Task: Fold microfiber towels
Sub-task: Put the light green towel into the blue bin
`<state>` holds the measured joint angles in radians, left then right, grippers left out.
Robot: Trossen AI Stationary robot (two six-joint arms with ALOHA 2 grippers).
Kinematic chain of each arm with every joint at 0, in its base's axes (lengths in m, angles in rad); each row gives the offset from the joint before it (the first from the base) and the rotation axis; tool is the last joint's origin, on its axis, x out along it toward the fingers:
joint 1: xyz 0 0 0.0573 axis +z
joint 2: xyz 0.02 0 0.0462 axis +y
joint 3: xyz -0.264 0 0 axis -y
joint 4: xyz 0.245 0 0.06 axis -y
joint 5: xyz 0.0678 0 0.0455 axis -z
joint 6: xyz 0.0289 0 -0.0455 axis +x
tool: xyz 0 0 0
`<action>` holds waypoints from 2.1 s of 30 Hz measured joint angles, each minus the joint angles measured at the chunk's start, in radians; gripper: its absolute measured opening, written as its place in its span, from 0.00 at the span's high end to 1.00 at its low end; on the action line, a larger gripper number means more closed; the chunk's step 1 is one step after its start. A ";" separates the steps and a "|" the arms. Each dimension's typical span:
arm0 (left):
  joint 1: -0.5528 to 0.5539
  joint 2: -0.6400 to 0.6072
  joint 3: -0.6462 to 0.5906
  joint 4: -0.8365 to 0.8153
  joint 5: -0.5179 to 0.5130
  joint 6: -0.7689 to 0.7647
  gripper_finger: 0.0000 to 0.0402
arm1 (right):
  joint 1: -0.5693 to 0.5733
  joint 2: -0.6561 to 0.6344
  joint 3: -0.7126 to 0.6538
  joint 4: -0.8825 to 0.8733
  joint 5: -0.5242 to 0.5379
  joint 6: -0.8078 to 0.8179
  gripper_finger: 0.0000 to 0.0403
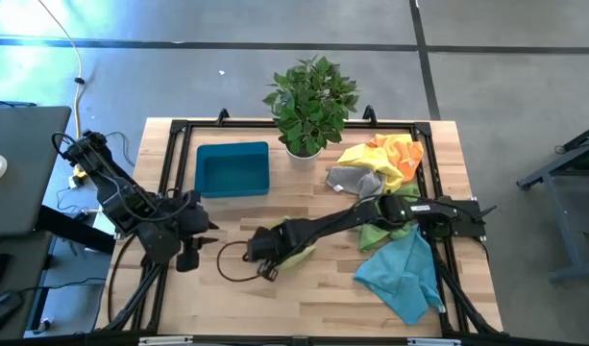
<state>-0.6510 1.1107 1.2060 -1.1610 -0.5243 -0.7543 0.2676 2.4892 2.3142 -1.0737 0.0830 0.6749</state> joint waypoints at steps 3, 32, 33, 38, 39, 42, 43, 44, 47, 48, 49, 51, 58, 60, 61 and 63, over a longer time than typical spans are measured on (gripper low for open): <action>0.000 0.001 0.000 -0.069 -0.003 -0.009 0.69 | -0.002 -0.033 0.001 -0.002 -0.011 -0.025 1.00; 0.089 0.145 0.000 0.245 -0.054 0.387 0.44 | -0.022 -0.233 0.006 0.133 0.010 -0.142 1.00; 0.097 0.154 0.000 0.260 -0.041 0.405 0.43 | -0.024 -0.233 0.007 0.139 0.010 -0.144 1.00; 0.143 0.210 0.000 0.285 0.034 0.450 0.41 | -0.026 -0.233 0.007 0.156 0.011 -0.160 1.00; 0.151 0.220 0.000 0.284 0.038 0.457 0.41 | -0.026 -0.233 0.007 0.160 0.011 -0.168 1.00; 0.169 0.245 0.000 0.287 0.027 0.489 0.41 | -0.025 -0.233 0.007 0.166 0.010 -0.208 1.00; 0.173 0.254 0.000 0.289 0.021 0.502 0.41 | -0.025 -0.233 0.007 0.166 0.003 -0.212 1.00; 0.178 0.261 0.000 0.294 0.017 0.514 0.41 | -0.025 -0.234 0.007 0.166 -0.007 -0.213 1.00; 0.185 0.269 0.000 0.296 0.011 0.534 0.41 | -0.023 -0.234 0.008 0.160 -0.018 -0.212 1.00; 0.185 0.269 0.000 0.295 0.011 0.534 0.41 | -0.023 -0.234 0.008 0.161 -0.023 -0.215 1.00; 0.185 0.269 0.000 0.296 0.004 0.539 0.41 | -0.024 -0.234 0.008 0.163 -0.031 -0.227 1.00; 0.185 0.269 0.000 0.295 -0.034 0.558 0.41 | -0.025 -0.234 0.008 0.169 -0.041 -0.244 1.00; 0.194 0.264 0.000 0.294 0.039 0.583 0.41 | -0.024 -0.234 0.009 0.177 -0.045 -0.270 1.00; 0.194 0.263 0.000 0.294 0.045 0.580 0.41 | -0.024 -0.234 0.009 0.192 -0.040 -0.284 1.00; 0.193 0.263 0.000 0.293 0.041 0.574 0.41 | -0.025 -0.234 0.009 0.199 -0.039 -0.291 1.00; 0.193 0.266 0.000 0.289 0.033 0.567 0.43 | -0.025 -0.235 0.009 0.209 -0.038 -0.290 1.00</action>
<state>-0.4576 1.3762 1.2060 -0.8715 -0.4915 -0.1875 0.2427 2.2546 2.3230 -0.8651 0.0452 0.3851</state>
